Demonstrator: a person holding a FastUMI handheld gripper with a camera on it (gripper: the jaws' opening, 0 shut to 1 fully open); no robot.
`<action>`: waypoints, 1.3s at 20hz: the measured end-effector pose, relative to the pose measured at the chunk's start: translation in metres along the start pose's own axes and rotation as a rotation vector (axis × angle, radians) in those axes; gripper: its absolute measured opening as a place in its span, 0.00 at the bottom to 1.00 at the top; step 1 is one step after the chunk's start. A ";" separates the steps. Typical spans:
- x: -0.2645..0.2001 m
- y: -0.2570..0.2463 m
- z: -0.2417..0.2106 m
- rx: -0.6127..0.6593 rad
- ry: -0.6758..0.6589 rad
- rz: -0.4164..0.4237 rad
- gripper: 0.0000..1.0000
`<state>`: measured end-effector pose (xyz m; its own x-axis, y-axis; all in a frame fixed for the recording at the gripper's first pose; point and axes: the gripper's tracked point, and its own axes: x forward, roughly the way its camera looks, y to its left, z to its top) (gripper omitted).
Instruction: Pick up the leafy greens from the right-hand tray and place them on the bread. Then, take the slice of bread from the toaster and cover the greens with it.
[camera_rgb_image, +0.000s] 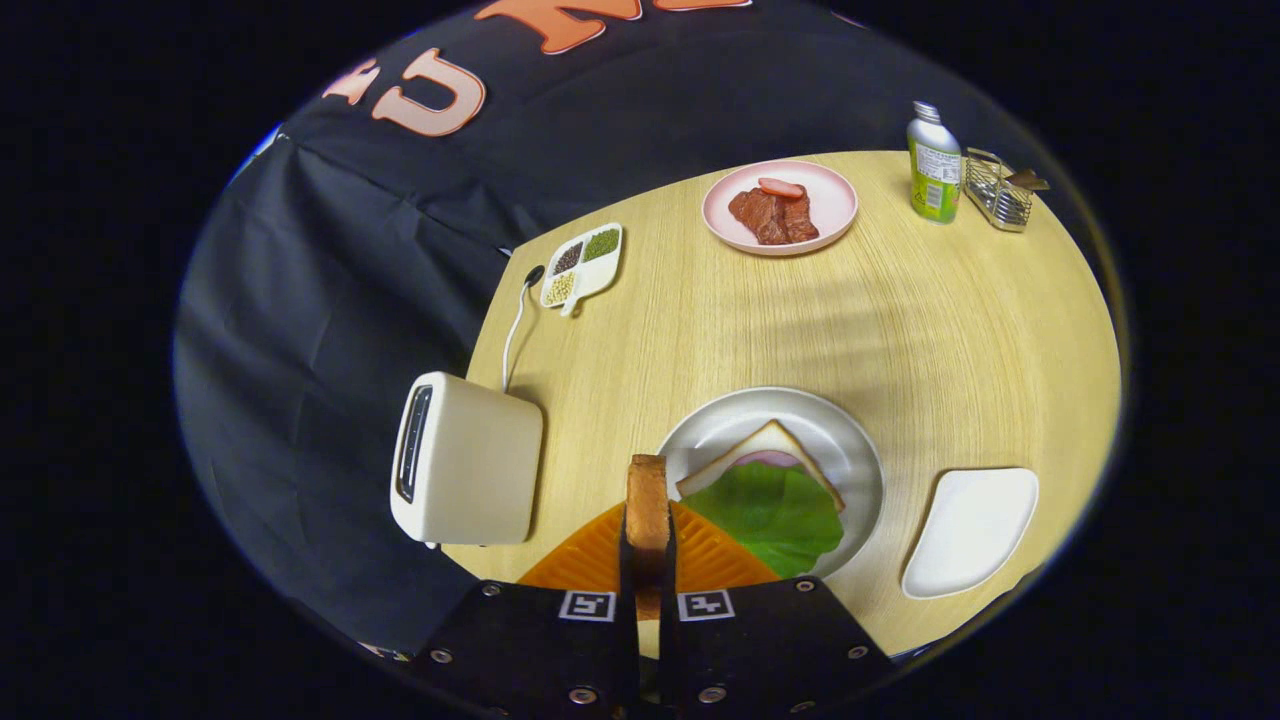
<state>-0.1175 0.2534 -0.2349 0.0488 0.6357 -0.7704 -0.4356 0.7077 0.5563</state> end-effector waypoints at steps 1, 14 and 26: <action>0.006 -0.008 0.001 -0.009 -0.009 -0.008 0.08; 0.013 -0.062 0.023 -0.212 -0.166 -0.129 0.50; -0.133 -0.024 0.110 -0.442 -0.600 -0.207 0.71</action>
<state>-0.0144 0.1854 -0.1117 0.5920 0.6516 -0.4743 -0.6766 0.7215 0.1467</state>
